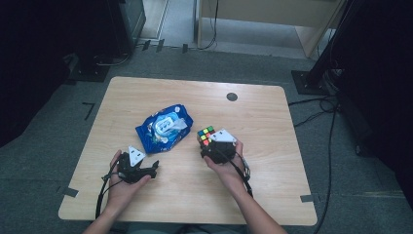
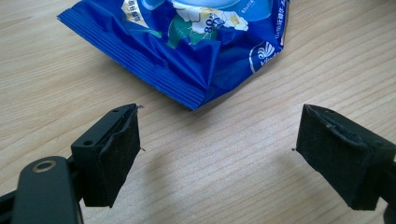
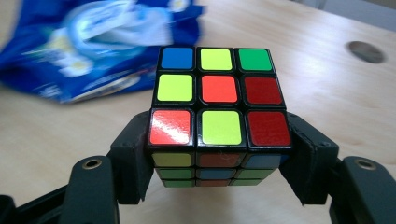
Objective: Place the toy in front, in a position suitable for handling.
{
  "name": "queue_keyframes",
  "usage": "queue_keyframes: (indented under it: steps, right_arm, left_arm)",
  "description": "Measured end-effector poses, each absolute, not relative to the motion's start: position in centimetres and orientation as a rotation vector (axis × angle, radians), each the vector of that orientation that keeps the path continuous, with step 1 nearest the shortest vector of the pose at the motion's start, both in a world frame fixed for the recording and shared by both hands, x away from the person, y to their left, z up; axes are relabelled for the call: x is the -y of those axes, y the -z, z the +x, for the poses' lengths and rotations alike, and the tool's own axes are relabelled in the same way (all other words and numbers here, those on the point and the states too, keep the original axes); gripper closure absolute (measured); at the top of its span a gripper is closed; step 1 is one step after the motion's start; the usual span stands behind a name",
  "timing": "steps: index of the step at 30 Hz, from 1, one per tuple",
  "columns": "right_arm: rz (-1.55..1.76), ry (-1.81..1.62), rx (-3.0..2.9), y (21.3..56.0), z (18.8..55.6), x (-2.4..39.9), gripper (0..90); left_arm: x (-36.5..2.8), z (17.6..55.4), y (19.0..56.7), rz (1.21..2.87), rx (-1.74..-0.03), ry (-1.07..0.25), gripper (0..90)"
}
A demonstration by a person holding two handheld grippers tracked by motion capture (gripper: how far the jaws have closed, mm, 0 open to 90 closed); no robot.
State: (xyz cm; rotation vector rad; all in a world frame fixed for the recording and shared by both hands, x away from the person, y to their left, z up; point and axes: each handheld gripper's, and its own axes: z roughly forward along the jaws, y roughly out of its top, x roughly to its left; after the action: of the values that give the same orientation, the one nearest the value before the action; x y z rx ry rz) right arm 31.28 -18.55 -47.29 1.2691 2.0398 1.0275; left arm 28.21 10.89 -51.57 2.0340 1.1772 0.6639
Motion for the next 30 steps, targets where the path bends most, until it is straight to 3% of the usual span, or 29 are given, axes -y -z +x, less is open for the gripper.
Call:
queue_keyframes:
  steps: [9, 23, 26, 30]
  right_arm:
    - [1.159, -1.061, -2.150, 48.5, 27.9, 15.4, 34.4]
    - [1.167, -1.043, -2.205, 50.1, 27.1, 13.4, 34.0]
    - [1.148, -1.051, -2.243, 49.9, 27.2, 13.6, 22.8]
    - [1.111, -1.090, -2.250, 48.4, 27.2, 14.0, 19.1]
  left_arm:
    - [-10.9, 28.2, 51.6, 2.030, -1.173, -0.661, 13.7]
    - [-10.9, 28.2, 51.6, 2.033, -1.168, -0.658, 13.7]
    - [-11.0, 28.2, 51.6, 2.034, -1.166, -0.658, 13.7]
    - [-10.9, 28.2, 51.6, 2.033, -1.168, -0.657, 13.7]
